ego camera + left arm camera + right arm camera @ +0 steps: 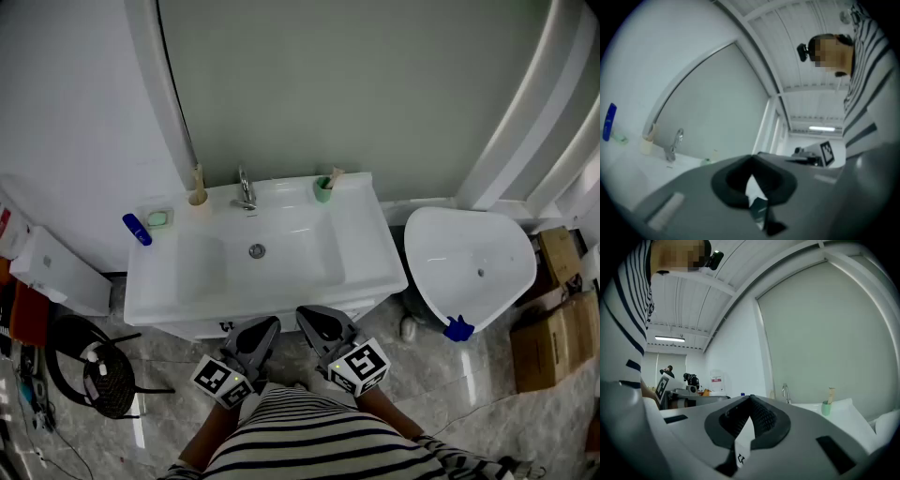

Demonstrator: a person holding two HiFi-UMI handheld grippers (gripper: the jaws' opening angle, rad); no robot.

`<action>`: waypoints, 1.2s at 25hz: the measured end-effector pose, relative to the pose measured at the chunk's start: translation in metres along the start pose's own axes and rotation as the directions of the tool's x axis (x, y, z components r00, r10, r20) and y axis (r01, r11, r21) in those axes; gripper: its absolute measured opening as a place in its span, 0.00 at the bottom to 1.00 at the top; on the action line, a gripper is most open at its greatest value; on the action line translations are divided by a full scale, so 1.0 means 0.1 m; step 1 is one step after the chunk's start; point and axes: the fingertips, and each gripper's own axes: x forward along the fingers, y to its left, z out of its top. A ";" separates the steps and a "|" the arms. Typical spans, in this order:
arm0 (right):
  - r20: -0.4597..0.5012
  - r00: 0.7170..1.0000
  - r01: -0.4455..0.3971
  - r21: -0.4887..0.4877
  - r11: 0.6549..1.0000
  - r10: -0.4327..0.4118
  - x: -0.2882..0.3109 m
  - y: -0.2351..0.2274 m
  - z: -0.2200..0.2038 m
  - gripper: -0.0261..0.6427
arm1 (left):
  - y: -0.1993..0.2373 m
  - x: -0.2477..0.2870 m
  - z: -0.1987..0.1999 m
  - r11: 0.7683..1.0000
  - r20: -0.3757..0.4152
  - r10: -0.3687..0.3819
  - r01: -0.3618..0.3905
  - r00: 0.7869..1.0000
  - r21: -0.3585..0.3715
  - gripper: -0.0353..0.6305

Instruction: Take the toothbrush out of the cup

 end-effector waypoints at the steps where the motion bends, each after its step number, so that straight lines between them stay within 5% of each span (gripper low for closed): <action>1: 0.003 1.000 -0.001 0.000 1.000 0.001 0.00 0.00 0.01 0.05 | 0.00 0.00 0.00 1.000 0.000 0.001 -0.001 1.000 0.001 0.06; 30: 0.047 0.997 -0.055 0.022 0.998 0.054 -0.03 0.05 0.09 0.05 | -0.03 0.02 -0.01 1.000 0.001 0.004 -0.004 1.000 0.021 0.06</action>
